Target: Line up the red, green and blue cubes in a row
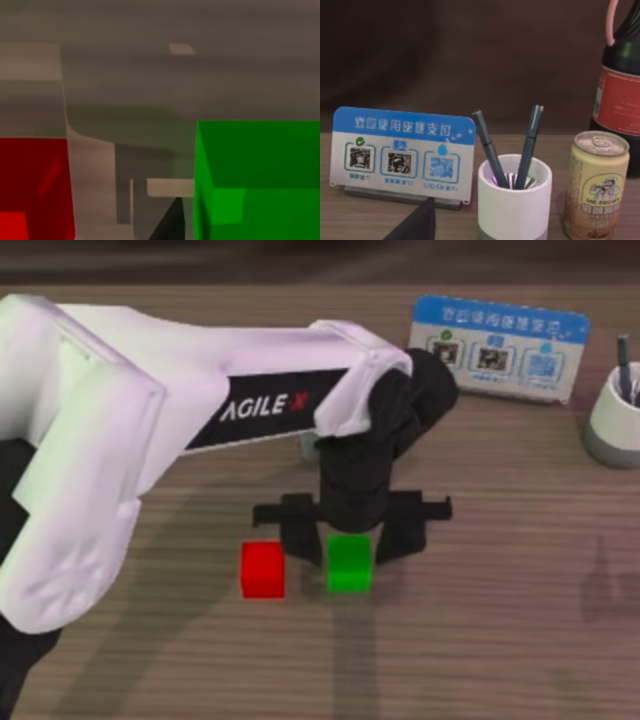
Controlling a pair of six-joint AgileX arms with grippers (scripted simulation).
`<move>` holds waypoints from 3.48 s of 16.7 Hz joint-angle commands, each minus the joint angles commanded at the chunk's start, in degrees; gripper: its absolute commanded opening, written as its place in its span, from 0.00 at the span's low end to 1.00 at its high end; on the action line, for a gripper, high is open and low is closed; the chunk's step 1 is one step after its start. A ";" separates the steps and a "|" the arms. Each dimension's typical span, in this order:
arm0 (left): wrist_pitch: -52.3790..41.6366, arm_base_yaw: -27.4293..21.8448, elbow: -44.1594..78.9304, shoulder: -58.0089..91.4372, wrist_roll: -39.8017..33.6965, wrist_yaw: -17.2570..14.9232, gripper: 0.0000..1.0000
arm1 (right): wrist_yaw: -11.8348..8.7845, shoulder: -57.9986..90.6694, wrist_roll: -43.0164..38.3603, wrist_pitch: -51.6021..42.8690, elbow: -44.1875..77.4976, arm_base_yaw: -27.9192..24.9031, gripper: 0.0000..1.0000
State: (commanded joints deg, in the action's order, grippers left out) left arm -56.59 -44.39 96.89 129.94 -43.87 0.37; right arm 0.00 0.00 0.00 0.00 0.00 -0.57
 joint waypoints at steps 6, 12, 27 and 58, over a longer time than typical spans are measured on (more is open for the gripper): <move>0.00 0.00 0.00 0.00 0.00 0.00 1.00 | 0.00 0.00 0.00 0.00 0.00 0.00 1.00; -0.20 0.01 0.19 -0.07 0.00 0.00 1.00 | 0.00 0.00 0.00 0.00 0.00 0.00 1.00; -13.81 2.81 10.69 -3.04 1.92 -0.01 1.00 | 0.00 0.00 0.00 0.00 0.00 0.00 1.00; 1.19 37.37 7.57 9.11 39.47 -0.68 1.00 | 0.00 0.00 0.00 0.00 0.00 0.00 1.00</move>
State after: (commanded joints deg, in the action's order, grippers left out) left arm -55.41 -7.02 104.45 139.05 -4.39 -0.31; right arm 0.00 0.00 0.00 0.00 0.00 -0.57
